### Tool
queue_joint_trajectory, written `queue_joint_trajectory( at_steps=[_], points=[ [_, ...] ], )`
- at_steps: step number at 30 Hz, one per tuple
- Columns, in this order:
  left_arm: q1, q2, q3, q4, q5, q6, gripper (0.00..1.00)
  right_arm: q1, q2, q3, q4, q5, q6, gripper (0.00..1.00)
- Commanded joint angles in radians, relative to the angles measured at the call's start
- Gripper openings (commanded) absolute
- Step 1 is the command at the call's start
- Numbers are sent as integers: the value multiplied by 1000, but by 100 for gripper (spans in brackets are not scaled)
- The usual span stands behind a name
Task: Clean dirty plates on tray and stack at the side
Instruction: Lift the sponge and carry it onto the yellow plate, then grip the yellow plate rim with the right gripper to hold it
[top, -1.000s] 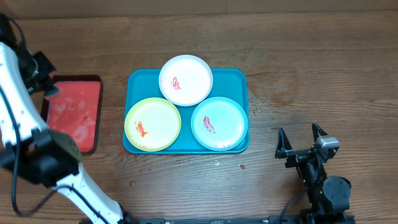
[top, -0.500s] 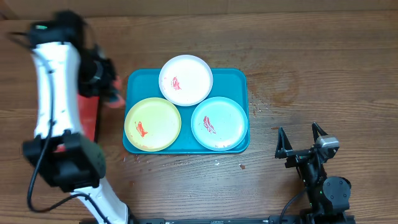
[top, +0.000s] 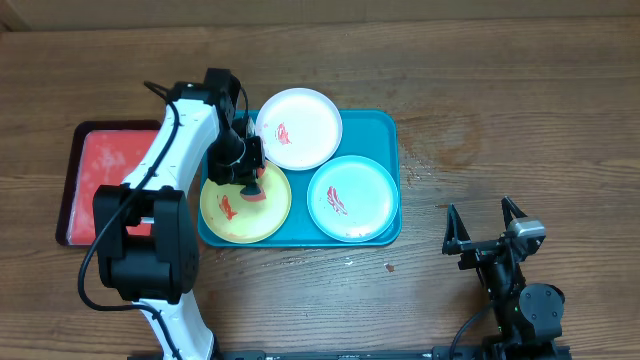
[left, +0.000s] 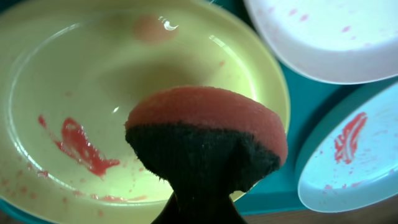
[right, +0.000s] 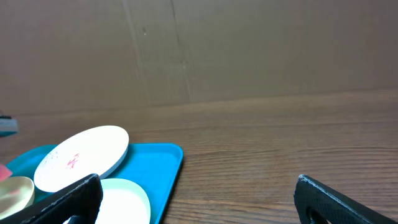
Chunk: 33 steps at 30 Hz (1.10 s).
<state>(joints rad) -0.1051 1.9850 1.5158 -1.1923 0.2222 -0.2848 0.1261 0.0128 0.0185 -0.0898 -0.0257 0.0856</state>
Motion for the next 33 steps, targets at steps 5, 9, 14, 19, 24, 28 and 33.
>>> queue_joint_trajectory(
  at_steps=[5,9,14,19,24,28,33],
  points=[
    [-3,-4,-23,5,2,-57,52,1,-10,-10,6,6,0,100],
    [-3,-4,-21,23,72,-26,64,1,-10,-10,6,6,0,100],
    [22,-4,60,-18,65,-19,59,1,-10,-10,6,6,0,100],
    [105,-5,310,-177,2,-2,60,1,-10,-10,6,6,0,100],
    [220,-5,546,-259,-53,-3,84,1,-10,-10,6,6,-1,100],
    [286,-5,592,-252,-43,-10,100,1,-10,-10,97,114,-68,100],
    [309,-3,591,-253,-43,-10,100,2,-10,-10,299,47,-37,100]
  ],
)
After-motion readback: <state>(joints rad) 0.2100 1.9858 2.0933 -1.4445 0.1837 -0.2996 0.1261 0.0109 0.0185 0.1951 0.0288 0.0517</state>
